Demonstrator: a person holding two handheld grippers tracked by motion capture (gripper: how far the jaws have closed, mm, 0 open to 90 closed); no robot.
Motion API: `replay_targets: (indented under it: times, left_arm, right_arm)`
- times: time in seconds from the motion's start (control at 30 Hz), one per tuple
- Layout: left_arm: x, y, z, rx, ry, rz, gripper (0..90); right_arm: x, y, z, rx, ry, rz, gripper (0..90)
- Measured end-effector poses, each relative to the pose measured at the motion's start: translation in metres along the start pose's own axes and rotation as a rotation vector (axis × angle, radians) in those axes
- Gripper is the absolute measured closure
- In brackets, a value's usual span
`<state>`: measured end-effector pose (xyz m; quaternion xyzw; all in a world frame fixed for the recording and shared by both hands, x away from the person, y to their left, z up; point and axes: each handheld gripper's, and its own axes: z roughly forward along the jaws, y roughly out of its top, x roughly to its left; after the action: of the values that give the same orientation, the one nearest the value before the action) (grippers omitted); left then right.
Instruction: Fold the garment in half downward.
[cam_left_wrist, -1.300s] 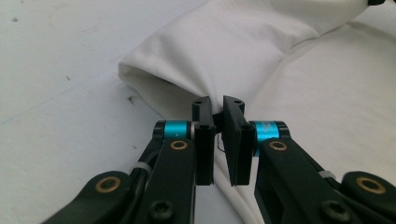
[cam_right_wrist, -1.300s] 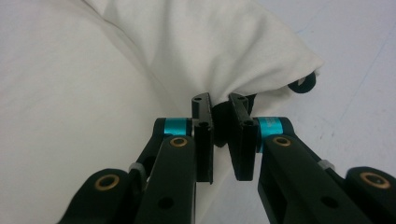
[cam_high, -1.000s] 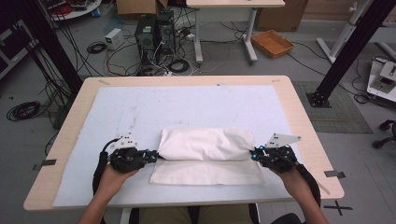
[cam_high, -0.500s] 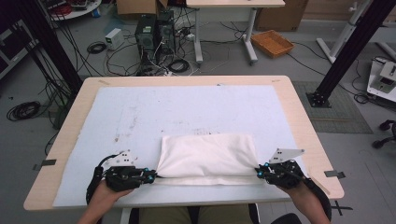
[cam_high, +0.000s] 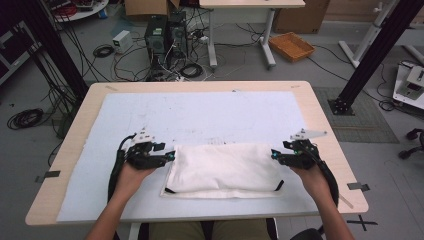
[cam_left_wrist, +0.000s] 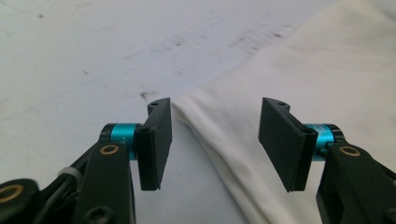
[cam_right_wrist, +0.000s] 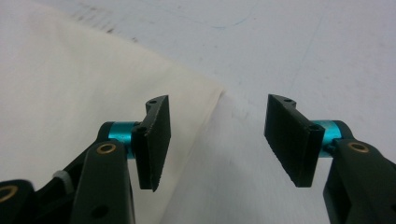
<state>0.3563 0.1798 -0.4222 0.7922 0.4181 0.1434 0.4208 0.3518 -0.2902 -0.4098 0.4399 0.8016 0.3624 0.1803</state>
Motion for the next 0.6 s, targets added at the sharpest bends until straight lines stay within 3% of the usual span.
replay_targets:
  times: [0.03,0.07,0.1,0.13,0.17,0.2,0.23,0.27,0.3,0.37,0.5,0.57,0.6]
  left_arm:
    - [0.004,0.002,0.008,0.034,0.005,-0.005,45.0]
    - [0.007,0.003,0.016,0.059,0.012,-0.016,46.4]
    - [0.007,0.003,0.016,0.059,0.012,-0.016,48.1]
    - [0.009,0.003,0.023,0.081,0.014,-0.024,48.1]
    - [0.010,0.002,0.028,0.107,0.010,-0.030,57.3]
    - [0.010,0.002,0.028,0.107,0.010,-0.030,66.7]
    - [0.008,0.002,0.031,0.127,0.003,-0.023,71.6]
    - [0.007,0.003,0.031,0.132,-0.015,-0.017,78.3]
    - [0.004,0.005,0.031,0.139,0.002,-0.001,86.5]
    - [0.002,0.007,0.032,0.148,0.010,0.008,87.8]
    - [-0.001,0.020,0.036,0.128,0.035,0.002,88.2]
    - [-0.001,0.023,0.038,0.125,0.037,-0.007,88.3]
    - [0.000,0.029,0.042,0.129,0.045,-0.011,88.3]
  right_arm:
    - [-0.003,0.003,0.012,0.017,0.026,0.027,44.3]
    - [-0.005,0.006,0.022,0.039,0.030,0.027,45.9]
    - [-0.005,0.006,0.022,0.039,0.030,0.027,45.9]
    - [-0.004,0.007,0.031,0.075,0.019,0.003,47.5]
    - [-0.006,0.010,0.044,0.130,0.033,-0.006,52.8]
    - [-0.006,0.010,0.044,0.130,0.033,-0.006,52.8]
    - [-0.008,0.011,0.049,0.150,0.098,-0.021,78.0]
    - [-0.007,0.012,0.048,0.152,0.106,-0.044,86.4]
    - [-0.006,0.014,0.047,0.165,0.104,-0.066,88.1]
    - [-0.006,0.017,0.046,0.177,0.093,-0.101,89.0]
    - [-0.016,0.025,0.042,0.140,0.017,-0.089,89.1]
    - [-0.018,0.026,0.042,0.133,0.003,-0.091,89.1]
    - [-0.023,0.030,0.043,0.131,-0.031,-0.091,89.1]
